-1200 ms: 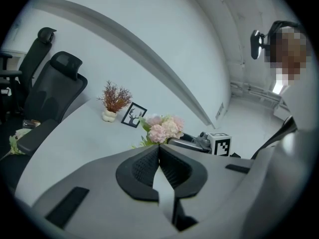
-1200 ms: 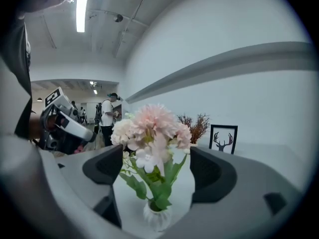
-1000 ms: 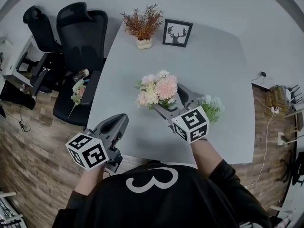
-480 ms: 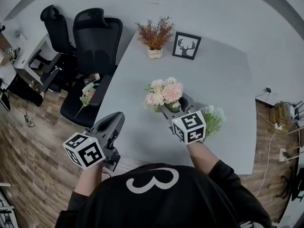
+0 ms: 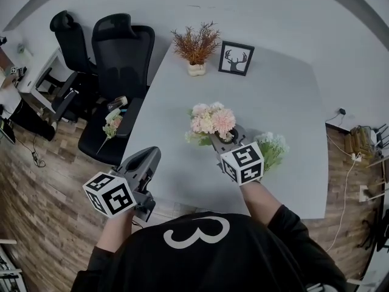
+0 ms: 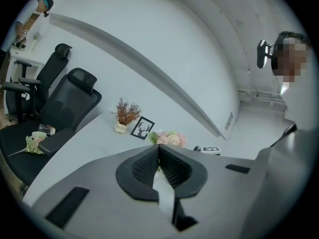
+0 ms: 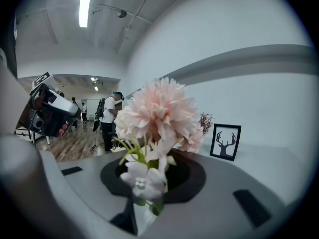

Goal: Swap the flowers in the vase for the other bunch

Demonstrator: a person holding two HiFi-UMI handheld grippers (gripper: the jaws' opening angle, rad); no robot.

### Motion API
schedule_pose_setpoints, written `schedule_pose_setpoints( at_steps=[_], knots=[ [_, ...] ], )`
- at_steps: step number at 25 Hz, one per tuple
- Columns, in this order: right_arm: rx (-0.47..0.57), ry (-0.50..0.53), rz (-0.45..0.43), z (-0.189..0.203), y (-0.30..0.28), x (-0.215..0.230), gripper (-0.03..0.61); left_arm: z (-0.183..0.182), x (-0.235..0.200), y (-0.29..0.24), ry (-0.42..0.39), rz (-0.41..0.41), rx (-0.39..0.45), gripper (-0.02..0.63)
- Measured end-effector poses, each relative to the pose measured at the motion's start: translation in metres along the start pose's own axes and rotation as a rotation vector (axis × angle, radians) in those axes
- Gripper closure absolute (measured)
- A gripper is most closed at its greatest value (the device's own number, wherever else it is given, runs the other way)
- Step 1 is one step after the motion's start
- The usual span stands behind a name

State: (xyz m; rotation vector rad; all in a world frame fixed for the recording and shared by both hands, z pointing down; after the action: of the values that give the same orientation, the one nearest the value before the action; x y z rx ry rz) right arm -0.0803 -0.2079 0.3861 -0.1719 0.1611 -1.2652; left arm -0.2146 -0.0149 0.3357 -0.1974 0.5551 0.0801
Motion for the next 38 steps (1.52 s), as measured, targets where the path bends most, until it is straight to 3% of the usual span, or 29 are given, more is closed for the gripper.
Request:
schedule_pose_setpoints(
  at_steps=[11,15,24,32,36,38],
  knots=[
    [-0.012,0.069,0.065,-0.009,0.000,-0.003,0.525,0.003,-0.015,0.030,0.018,0.031,-0.043,0.601],
    [0.007,0.122,0.095,-0.026,0.002,-0.006,0.526,0.001,-0.026,0.041,0.031,0.057,-0.038,0.601],
    [0.128,0.132,0.156,-0.088,0.034,-0.016,0.526,0.006,-0.036,0.057,0.061,0.109,-0.029,0.601],
    [0.235,0.130,0.222,-0.122,0.095,-0.047,0.525,0.005,-0.009,0.062,0.027,0.215,-0.032,0.601],
    [0.222,0.226,0.331,-0.116,0.143,-0.061,0.525,0.015,0.011,0.050,0.014,0.298,-0.078,0.601],
    [0.205,0.216,0.387,-0.103,0.169,-0.062,0.525,0.022,0.022,0.039,0.007,0.342,-0.110,0.601]
  ],
)
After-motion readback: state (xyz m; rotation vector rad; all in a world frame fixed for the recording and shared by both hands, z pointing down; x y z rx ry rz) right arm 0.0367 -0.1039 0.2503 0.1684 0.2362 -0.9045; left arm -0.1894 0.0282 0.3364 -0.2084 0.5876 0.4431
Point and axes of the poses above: the fingertips, and each gripper's own axes: y backward along the fingers, x to its right, z out of its underside, the point moved 6 cm from there along y, backward along the fingers, and after that the axes turned 2 degrees about x, right-handed, at the moved point
